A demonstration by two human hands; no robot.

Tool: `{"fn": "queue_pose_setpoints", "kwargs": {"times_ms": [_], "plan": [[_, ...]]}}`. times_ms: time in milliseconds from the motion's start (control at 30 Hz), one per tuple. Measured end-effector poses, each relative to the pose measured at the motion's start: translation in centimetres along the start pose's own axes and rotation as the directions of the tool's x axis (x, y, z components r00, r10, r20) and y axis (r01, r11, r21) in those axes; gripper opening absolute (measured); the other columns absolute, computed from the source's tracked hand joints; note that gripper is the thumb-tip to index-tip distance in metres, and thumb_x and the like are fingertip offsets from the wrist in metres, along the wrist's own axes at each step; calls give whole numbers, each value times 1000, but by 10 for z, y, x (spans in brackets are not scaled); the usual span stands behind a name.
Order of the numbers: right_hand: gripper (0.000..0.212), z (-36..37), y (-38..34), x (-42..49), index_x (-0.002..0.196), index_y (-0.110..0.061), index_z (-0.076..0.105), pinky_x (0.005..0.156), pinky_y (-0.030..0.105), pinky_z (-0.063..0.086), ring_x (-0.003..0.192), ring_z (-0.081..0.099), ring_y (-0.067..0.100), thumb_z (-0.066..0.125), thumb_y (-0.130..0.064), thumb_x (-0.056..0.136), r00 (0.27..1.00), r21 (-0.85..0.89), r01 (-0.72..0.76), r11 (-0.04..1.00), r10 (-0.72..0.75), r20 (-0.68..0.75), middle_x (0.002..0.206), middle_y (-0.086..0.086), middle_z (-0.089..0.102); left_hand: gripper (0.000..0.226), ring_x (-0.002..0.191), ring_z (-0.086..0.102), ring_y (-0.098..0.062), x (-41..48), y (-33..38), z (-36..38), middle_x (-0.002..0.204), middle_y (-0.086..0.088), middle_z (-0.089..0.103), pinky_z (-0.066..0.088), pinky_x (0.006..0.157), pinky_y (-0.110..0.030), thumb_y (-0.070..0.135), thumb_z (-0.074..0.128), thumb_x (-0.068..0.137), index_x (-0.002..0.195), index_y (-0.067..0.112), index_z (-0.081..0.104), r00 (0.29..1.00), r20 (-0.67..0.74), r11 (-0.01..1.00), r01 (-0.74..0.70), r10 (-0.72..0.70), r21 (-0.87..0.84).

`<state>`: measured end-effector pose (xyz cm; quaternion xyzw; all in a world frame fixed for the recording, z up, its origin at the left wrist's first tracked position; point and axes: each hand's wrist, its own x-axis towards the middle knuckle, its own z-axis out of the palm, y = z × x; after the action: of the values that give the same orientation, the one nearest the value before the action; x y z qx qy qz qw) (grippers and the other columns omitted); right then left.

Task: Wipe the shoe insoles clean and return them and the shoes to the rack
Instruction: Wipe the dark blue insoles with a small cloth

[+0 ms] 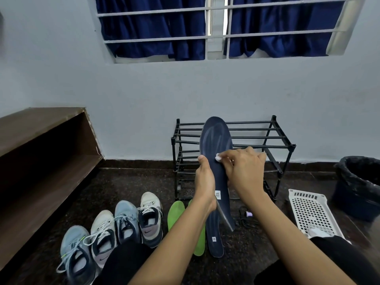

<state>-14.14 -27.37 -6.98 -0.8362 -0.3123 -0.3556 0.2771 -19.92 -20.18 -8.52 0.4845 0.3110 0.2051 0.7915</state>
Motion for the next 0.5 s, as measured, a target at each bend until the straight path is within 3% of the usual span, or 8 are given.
{"fn": "queue_pose_setpoints", "kwargs": {"times_ms": [67, 133, 233, 300, 400, 500], "plan": [[7, 0, -4, -9, 76, -32, 74, 65, 34, 15, 65, 53, 22, 67, -31, 80, 998, 2, 44, 999, -44, 43, 64, -6, 68, 78, 94, 70, -33, 3, 1, -3, 102, -12, 73, 54, 89, -55, 79, 32, 80, 112, 17, 68, 1000, -10, 1000, -7, 7, 0], [14, -1, -11, -20, 72, -32, 73, 64, 32, 15, 60, 52, 22, 61, -30, 79, 992, -26, 94, 995, -91, 85, 59, -5, 66, 85, 98, 69, -30, 9, 1, -8, 104, -9, 73, 53, 93, -52, 83, 32, 72, 113, 17, 67, 1000, -16, 999, -17, 17, 34], [26, -5, -17, -27, 68, -32, 73, 62, 32, 7, 56, 49, 20, 49, -32, 78, 987, -81, 130, 988, -121, 109, 54, -5, 63, 77, 98, 68, -28, 8, 2, -10, 101, -11, 73, 52, 94, -50, 75, 27, 86, 113, 14, 66, 999, -26, 996, -22, 25, 82], [14, -4, -14, -25, 70, -32, 73, 62, 32, 8, 58, 50, 20, 62, -29, 78, 990, -79, 114, 990, -107, 92, 57, -6, 64, 77, 98, 69, -29, 7, 1, -9, 100, -11, 74, 52, 94, -51, 74, 27, 88, 110, 13, 67, 1000, -1, 997, -19, 19, 78], [6, -2, -4, -15, 75, -32, 73, 63, 34, 13, 64, 52, 21, 74, -27, 77, 998, -33, 32, 999, -30, 53, 62, -7, 67, 71, 92, 71, -31, 3, 1, -6, 100, -13, 73, 56, 87, -48, 68, 26, 94, 110, 13, 68, 1000, 29, 998, 1, -3, 58], [4, -2, 1, -6, 76, -33, 73, 64, 35, 15, 66, 53, 21, 74, -30, 78, 999, -14, -28, 1000, 28, 25, 64, -7, 68, 67, 82, 70, -29, 0, 1, -4, 99, -15, 73, 57, 67, -36, 63, 25, 98, 113, 12, 66, 999, 44, 999, 6, -8, 41]]}}
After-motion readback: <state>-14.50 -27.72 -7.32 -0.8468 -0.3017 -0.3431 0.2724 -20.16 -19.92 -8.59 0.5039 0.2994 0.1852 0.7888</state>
